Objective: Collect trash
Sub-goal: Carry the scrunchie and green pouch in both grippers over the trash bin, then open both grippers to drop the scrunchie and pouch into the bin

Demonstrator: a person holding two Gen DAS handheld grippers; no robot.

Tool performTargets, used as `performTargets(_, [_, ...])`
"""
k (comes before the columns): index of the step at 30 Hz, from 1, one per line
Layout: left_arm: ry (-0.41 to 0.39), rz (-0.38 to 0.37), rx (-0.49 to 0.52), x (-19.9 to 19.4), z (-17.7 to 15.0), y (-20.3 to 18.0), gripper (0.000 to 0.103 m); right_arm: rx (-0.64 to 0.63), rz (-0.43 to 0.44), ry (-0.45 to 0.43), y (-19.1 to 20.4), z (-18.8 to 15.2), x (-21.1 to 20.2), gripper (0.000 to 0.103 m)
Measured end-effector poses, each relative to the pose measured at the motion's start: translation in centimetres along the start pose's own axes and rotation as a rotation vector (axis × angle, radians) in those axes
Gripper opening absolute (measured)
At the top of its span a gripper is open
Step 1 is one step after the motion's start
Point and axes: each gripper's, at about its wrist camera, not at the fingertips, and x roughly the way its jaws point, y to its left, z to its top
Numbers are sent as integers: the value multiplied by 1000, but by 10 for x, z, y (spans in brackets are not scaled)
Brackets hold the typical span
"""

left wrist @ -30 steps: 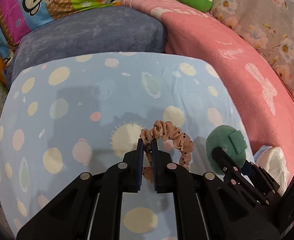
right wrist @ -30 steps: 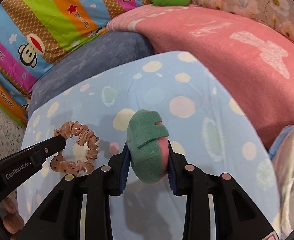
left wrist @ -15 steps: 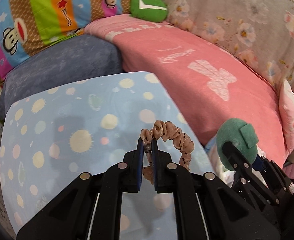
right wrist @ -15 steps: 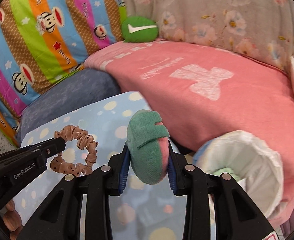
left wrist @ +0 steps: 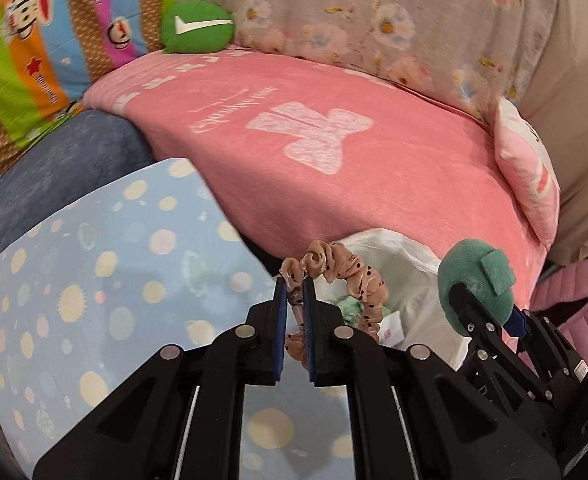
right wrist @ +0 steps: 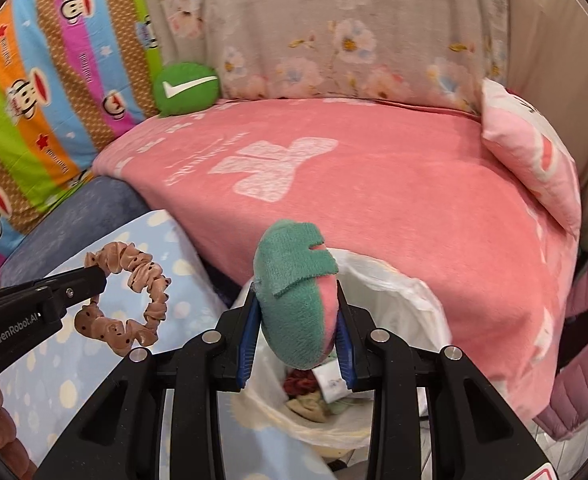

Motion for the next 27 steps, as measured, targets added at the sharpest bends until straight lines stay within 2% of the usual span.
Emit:
performTargets(9, [33, -35, 71, 19, -4, -49, 8, 63, -39, 21, -52, -9, 8, 32])
performTargets(18, [53, -48, 97, 33, -2, -69, 8, 77, -51, 46, -68, -16, 19, 32])
performTargets(23, [62, -69, 102, 40, -1, -73, 12, 73, -57, 56, -69, -18, 24, 32])
performTargets(24, [60, -72, 97, 40, -1, -72, 25, 71, -61, 58, -68, -18, 26, 33])
performTargets(25, [51, -64, 90, 41, -1, -71, 44, 69, -65, 60, -67, -18, 27, 34])
performTargets(27, [19, -31, 78, 39, -2, -67, 54, 63, -60, 69, -63, -17, 30, 37])
